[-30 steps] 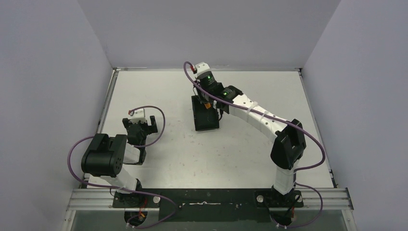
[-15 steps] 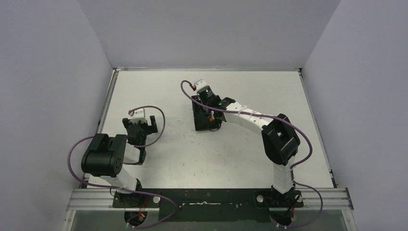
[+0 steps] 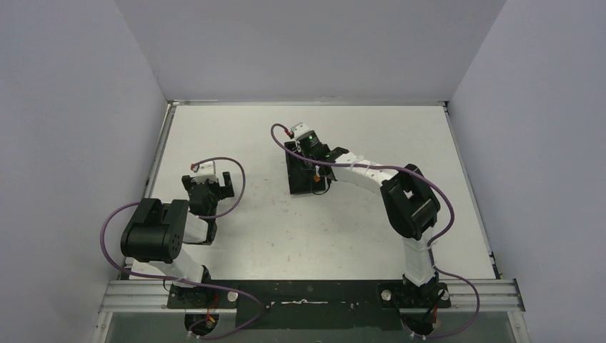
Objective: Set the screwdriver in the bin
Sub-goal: Place the screwdriver in the bin.
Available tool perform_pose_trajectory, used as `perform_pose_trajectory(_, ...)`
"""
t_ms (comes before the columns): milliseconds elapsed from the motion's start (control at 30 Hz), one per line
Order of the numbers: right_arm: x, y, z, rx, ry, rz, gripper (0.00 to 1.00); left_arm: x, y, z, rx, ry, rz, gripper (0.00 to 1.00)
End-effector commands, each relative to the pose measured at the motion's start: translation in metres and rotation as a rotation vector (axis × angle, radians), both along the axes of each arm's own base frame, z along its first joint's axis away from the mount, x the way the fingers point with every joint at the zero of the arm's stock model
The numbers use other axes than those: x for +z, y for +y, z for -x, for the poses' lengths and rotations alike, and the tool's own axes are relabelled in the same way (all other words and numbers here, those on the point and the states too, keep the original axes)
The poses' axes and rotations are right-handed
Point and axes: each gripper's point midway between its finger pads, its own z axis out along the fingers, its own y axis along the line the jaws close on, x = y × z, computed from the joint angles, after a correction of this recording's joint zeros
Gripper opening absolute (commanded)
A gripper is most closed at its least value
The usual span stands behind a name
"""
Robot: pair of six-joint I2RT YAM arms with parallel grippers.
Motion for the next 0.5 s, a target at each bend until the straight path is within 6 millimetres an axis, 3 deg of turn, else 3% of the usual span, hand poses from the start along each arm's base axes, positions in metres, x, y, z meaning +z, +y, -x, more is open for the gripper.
perform_pose_trajectory(0, 0.015, 0.013, -0.017, 0.021, -0.060, -0.039, 0.14, 0.021, -0.003, -0.012, -0.014, -0.076, 0.001, 0.97)
perform_pose_trajectory(100, 0.015, 0.013, -0.018, 0.020, -0.062, -0.040, 0.25, 0.021, -0.003, -0.012, -0.015, -0.077, 0.001, 0.97)
perform_pose_trajectory(233, 0.022, 0.014, -0.018, 0.019, -0.070, -0.051, 0.32, 0.021, -0.003, -0.012, -0.014, -0.076, 0.002, 0.97)
perform_pose_trajectory(467, 0.041, 0.016, -0.017, 0.014, -0.085, -0.067, 0.37, 0.021, -0.003, -0.012, -0.014, -0.078, 0.001, 0.97)
